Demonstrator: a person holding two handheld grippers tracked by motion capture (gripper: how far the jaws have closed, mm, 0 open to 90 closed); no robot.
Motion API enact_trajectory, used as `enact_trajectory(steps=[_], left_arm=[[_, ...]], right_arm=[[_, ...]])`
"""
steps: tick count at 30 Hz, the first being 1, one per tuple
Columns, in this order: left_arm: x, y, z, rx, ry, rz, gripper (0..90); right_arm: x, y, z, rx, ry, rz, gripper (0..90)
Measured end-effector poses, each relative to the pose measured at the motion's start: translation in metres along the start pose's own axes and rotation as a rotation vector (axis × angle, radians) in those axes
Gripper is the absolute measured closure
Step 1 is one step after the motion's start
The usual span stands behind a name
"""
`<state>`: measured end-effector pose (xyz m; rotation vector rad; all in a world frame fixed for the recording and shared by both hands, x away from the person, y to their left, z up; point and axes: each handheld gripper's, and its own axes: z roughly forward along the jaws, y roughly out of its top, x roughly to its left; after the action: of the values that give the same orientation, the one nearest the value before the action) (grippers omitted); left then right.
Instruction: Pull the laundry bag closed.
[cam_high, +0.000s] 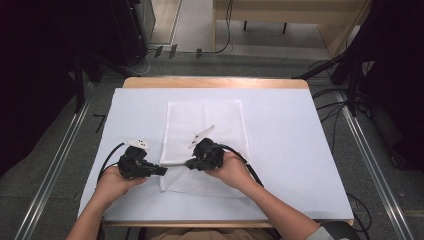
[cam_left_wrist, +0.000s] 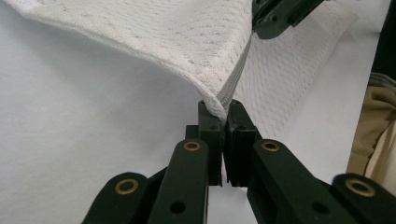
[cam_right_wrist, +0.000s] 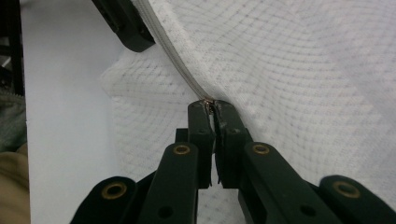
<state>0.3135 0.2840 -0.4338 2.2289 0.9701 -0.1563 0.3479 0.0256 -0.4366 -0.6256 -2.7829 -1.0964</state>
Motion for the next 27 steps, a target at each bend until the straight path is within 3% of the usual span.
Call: enact_trajectory(steps=[8, 13, 27], left_arm=[[0.001, -0.001, -0.001, 0.003, 0.005, 0.0, 87.9], [0.001, -0.002, -0.001, -0.006, 0.006, -0.003, 87.9], [0.002, -0.003, -0.002, -0.001, 0.001, -0.004, 87.9]], right_arm=[[-0.006, -0.005, 0.001, 0.001, 0.0, 0.032, 88.0], [-0.006, -0.005, -0.001, 0.008, -0.013, 0.018, 88.0], [-0.011, -0.011, -0.006, 0.008, -0.016, 0.036, 88.0]])
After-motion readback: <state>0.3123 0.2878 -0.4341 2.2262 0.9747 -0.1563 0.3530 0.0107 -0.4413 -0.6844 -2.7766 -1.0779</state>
